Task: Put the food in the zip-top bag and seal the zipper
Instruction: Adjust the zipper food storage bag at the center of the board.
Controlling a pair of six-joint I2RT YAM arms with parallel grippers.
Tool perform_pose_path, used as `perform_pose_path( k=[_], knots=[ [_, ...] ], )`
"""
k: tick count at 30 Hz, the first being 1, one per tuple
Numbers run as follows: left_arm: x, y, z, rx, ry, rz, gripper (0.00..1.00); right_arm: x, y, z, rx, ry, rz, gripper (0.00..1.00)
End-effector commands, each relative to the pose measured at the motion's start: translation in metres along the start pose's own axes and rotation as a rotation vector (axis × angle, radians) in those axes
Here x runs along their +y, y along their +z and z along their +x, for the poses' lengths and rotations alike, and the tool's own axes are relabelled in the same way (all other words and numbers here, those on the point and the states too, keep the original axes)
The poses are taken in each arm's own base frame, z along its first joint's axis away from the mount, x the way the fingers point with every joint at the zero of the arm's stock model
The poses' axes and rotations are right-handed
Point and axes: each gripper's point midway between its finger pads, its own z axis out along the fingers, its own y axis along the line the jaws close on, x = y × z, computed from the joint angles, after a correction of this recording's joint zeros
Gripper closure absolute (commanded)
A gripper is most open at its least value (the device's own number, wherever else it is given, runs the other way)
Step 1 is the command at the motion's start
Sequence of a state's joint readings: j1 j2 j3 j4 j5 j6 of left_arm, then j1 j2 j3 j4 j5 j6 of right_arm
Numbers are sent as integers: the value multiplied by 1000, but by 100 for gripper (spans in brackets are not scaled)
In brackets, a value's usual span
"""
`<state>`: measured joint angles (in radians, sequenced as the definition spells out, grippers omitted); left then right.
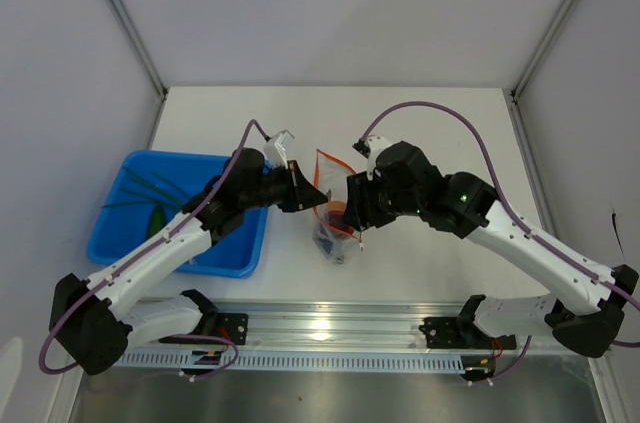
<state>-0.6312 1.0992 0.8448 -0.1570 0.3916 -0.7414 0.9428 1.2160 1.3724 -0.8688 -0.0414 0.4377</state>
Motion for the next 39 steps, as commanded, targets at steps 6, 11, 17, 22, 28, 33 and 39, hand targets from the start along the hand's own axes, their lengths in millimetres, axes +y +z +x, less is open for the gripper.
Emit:
perform_pose_path(
  k=[6,11,17,22,28,33,39],
  knots=[
    [-13,-2,-14,-34,38,-8,99,-5,-17,-22,-78,-10,64,46],
    [-9,-1,-14,-28,31,-35,99,-10,-24,-29,-100,-24,98,44],
    [-13,-2,-16,-30,33,-25,100,-9,-8,-22,-70,-21,87,46],
    [-13,-3,-16,-31,37,-26,99,-28,-5,-30,-107,15,172,50],
    [-11,-2,-13,-24,35,-30,99,-54,4,-43,-123,97,212,56],
    [-12,-2,-13,-24,38,-23,99,-69,21,-45,-99,136,213,59],
    [-13,-3,-14,-25,43,-23,99,-66,38,-35,-59,139,174,60]
  ],
)
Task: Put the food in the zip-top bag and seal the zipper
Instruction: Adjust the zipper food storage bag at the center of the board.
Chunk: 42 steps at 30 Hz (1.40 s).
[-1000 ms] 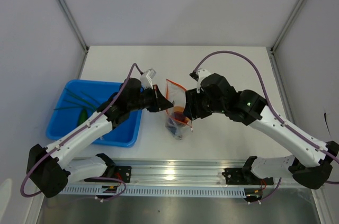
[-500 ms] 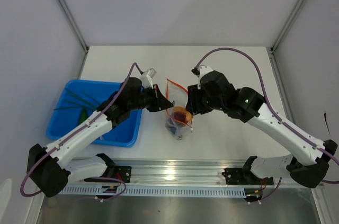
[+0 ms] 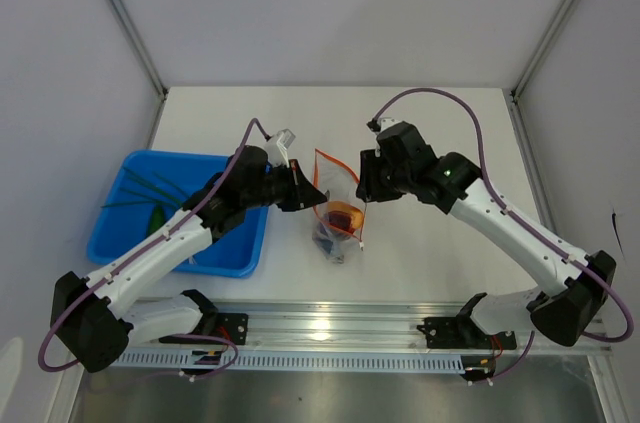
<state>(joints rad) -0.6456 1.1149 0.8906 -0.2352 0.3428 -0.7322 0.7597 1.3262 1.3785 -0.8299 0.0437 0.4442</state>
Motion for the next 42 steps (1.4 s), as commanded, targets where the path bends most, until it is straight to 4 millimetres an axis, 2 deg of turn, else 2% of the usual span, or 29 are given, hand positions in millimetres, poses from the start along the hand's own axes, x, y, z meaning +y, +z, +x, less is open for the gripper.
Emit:
perform_pose_path(
  k=[1,4,7,11,13,16,17,18,19,21,24,26,30,31,32,33,34,35,36,40,42],
  knots=[
    [-15,-4,-13,-35,45,33,99,13,6,-1,-5,10,-75,61],
    [-16,-4,-12,-34,46,34,99,14,10,6,16,16,-83,61],
    [-15,-5,-12,-35,48,33,99,10,16,15,35,17,-78,68],
    [-15,-9,-12,-43,74,37,99,13,24,24,64,11,-106,100],
    [-14,-12,-12,-55,87,29,99,15,23,21,61,1,-113,100],
    [-11,-21,-17,-81,130,-3,99,24,11,6,3,-6,-148,100],
    [-8,-25,-16,-77,145,-27,96,29,2,-1,-25,-11,-166,100],
    [-9,-31,-21,-100,161,-41,86,32,-1,-4,-34,-12,-174,100],
    [-7,-34,-23,-109,174,-53,66,34,-4,-7,-42,-10,-180,100],
    [-12,-48,-28,-148,203,-55,49,41,-11,-10,-52,-18,-191,100],
    [-25,-65,-37,-202,251,-21,40,46,-15,-12,-62,-41,-177,100],
    [-40,-76,-46,-231,271,11,40,45,-15,-13,-69,-46,-152,100],
    [-75,-91,-53,-225,283,108,55,44,-14,-14,-74,-61,-99,100],
    [-78,-85,-50,-192,255,119,57,45,-14,-15,-80,-62,-95,100],
    [-94,-89,-51,-169,249,171,60,42,-14,-15,-84,-62,-77,100],
    [-99,-86,-46,-134,235,186,63,42,-13,-15,-84,-59,-68,100],
    [-98,-80,-38,-93,203,172,69,42,-12,-14,-84,-57,-61,100],
    [-96,-72,-33,-63,190,152,71,41,-11,-16,-92,-56,-51,100],
    [-97,-68,-31,-68,192,125,71,40,-11,-16,-92,-52,-44,100],
    [-79,-48,-13,-7,121,44,72,43,-11,-16,-94,-42,-47,100],
    [-75,-44,-4,20,105,20,73,43,-11,-15,-93,-44,-46,100]
  ],
)
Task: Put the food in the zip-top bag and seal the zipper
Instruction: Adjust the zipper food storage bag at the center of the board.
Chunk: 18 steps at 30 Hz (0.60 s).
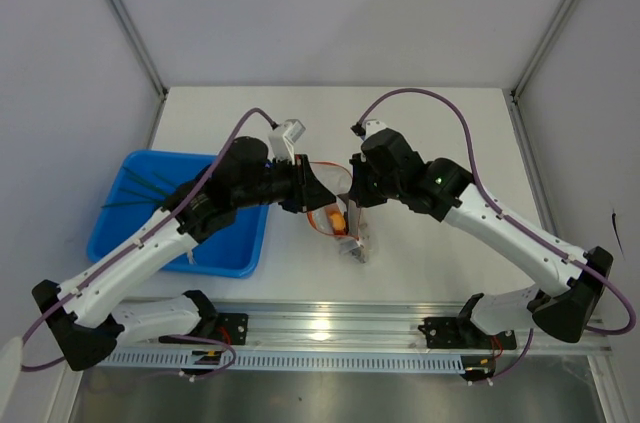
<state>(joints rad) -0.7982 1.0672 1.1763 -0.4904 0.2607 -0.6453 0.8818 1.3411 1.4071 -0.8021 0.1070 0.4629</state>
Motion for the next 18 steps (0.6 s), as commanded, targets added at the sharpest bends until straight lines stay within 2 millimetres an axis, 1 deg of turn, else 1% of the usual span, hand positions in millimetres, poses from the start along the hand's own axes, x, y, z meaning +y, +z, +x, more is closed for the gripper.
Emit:
perform_pose_path(
  k=[1,3,5,6,9,12,15,18],
  knots=[
    [8,2,13,31,-67,-70,73,6,-7,-19,-64,17,1,100],
    [9,2,21,51,-62,-87,73,4,-6,-18,-62,14,7,100],
    [10,0,23,53,-55,-108,70,4,-5,-16,-57,13,10,100],
    [11,-1,29,69,-52,-117,65,3,-4,-16,-57,12,10,100],
    [12,-1,34,71,-30,-126,54,5,-4,-15,-57,12,-2,100],
    [12,-1,35,65,4,-124,50,6,-2,-13,-52,9,-7,100],
    [17,-1,36,74,3,-154,49,6,-1,-12,-47,8,-8,100],
    [21,2,39,92,-28,-186,53,4,-2,-11,-47,6,-5,100]
  ],
)
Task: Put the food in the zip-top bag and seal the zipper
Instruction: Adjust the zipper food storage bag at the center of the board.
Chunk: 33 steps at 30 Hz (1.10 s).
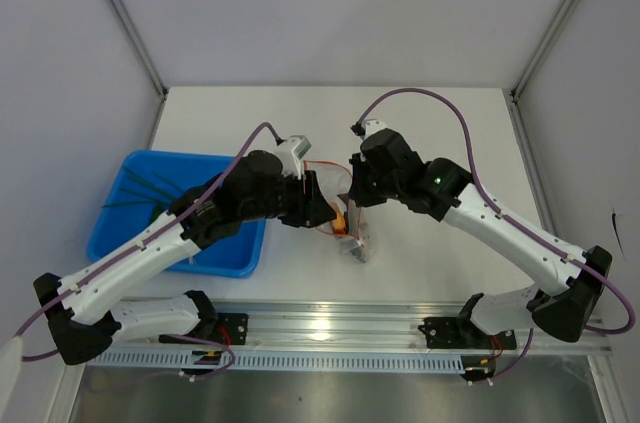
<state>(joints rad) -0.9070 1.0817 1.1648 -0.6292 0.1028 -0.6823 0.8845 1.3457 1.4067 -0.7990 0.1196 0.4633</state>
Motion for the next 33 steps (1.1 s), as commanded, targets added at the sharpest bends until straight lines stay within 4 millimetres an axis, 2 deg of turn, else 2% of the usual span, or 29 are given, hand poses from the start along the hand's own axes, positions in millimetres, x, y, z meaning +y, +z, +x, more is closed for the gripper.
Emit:
perform_pose_path(
  k=[1,6,11,17,22,30,33],
  knots=[
    [7,-2,2,15,-34,-65,52,6,-5,-10,-45,8,-15,100],
    [9,11,8,79,-107,-117,51,5,-5,-11,-47,9,-14,100],
    [0,14,2,66,-119,-85,43,5,-3,-9,-42,8,-13,100],
    [-1,15,-4,50,-119,-93,39,5,-2,-8,-41,3,-10,100],
    [-5,21,-5,56,-128,-80,40,6,-2,-7,-41,3,-13,100],
    [3,36,13,109,-138,-95,43,6,-3,-8,-45,0,-12,100],
    [5,38,13,105,-138,-102,46,7,-3,-10,-49,3,-18,100]
  ],
)
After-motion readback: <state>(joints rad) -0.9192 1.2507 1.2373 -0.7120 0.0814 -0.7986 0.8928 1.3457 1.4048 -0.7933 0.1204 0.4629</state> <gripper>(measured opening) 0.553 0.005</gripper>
